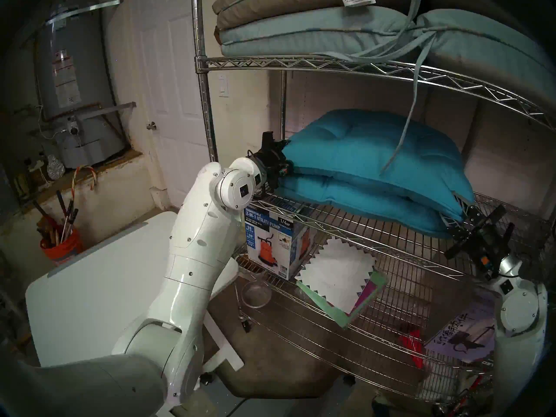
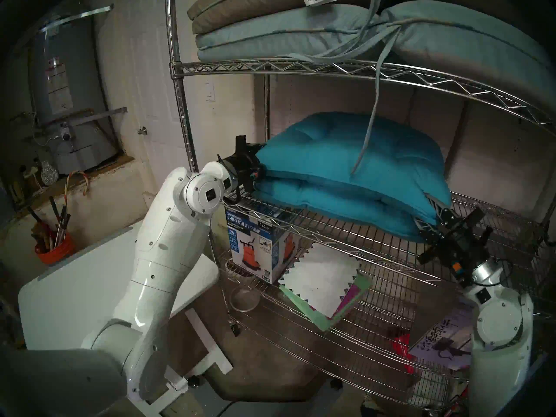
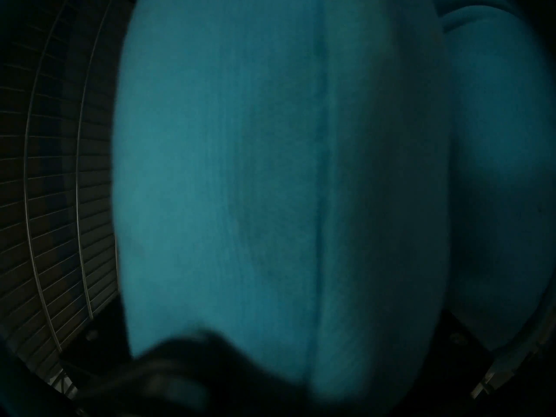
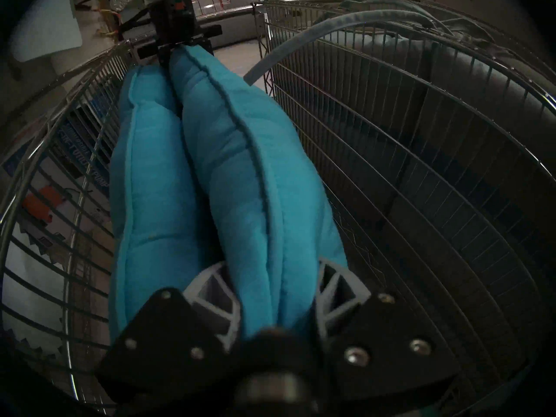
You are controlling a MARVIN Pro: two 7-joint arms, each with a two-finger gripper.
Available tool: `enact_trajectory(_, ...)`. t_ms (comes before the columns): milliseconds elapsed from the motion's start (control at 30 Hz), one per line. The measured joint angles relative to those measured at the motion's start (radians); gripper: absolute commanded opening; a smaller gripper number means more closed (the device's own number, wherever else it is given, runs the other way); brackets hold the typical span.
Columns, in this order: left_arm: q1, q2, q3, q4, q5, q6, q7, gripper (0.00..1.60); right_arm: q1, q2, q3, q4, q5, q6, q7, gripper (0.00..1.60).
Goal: Take cushion off the shelf
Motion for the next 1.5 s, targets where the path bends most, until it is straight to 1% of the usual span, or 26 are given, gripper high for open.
enact_trajectory(433,-0.002,0.007,-0.013,-0.052,0.003,0.003,-0.002,0.00,-0.031,-0.047,-0.026,-0.082,0.027,0.022,-0.003,0.00)
enact_trajectory(933,-0.014,0.007,-0.038,-0.125,0.009,0.007,-0.003,0.00,-0.033,-0.089,-0.057,-0.160,0.052,0.049,-0.021,0.00)
enact_trajectory(1200,-0.015,0.007,-0.062,-0.180,0.011,0.016,-0.009,0.00,-0.045,-0.116,-0.086,-0.207,0.069,0.063,-0.024,0.00)
enact_trajectory(1500,-0.013,0.005,-0.095,-0.226,0.011,0.026,-0.015,0.00,-0.038,-0.133,-0.113,-0.226,0.085,0.069,-0.034,0.00)
